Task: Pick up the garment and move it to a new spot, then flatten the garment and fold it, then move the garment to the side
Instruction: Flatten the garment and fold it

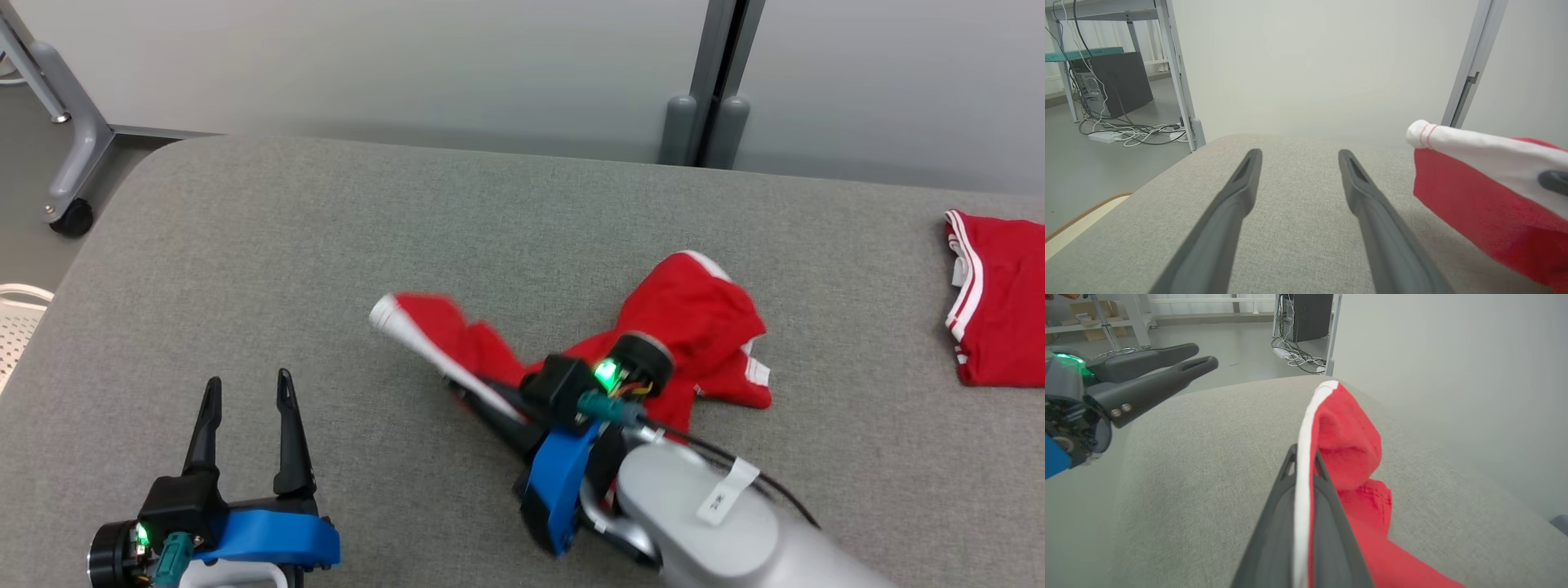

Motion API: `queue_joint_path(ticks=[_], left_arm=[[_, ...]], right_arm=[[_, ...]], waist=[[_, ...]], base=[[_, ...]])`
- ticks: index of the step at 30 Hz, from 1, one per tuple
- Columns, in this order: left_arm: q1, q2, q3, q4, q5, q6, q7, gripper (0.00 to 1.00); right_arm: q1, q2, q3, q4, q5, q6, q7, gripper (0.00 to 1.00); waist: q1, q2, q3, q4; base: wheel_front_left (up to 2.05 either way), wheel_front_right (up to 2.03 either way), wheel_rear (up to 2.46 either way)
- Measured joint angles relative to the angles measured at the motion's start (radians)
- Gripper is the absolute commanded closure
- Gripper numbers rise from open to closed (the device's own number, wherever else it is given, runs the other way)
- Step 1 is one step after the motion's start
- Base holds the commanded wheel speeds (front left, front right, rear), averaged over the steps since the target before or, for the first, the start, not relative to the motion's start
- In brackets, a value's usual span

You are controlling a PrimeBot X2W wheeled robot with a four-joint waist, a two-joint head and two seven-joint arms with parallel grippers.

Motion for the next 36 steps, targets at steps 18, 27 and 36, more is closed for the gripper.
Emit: queue_joint_path(ticks=[18, 27, 36], left_arm=[[0.015, -0.001, 0.006, 0.000, -0.009, 0.010, 0.000, 0.00], [0.024, -0.002, 0.026, -0.016, -0.001, 0.013, 0.000, 0.00], [0.025, -0.002, 0.027, -0.018, -0.001, 0.009, 0.000, 0.00]], right_arm=[[0.154, -0.001, 0.110, -0.097, 0.092, 0.000, -0.035, 0.00], [0.161, -0.150, -0.250, -0.080, -0.005, 0.000, -0.059, 0.00], [0.324, -0.185, -0.379, -0.125, -0.021, 0.000, -0.021, 0.00]], waist=[[0.0001, 0.0000, 0.004, -0.043], [0.0001, 0.0000, 0.006, -0.089], [0.0001, 0.0000, 0.012, -0.101]], base=[[0.00, 0.00, 0.00], [0.00, 0.00, 0.00], [0.00, 0.00, 0.00]])
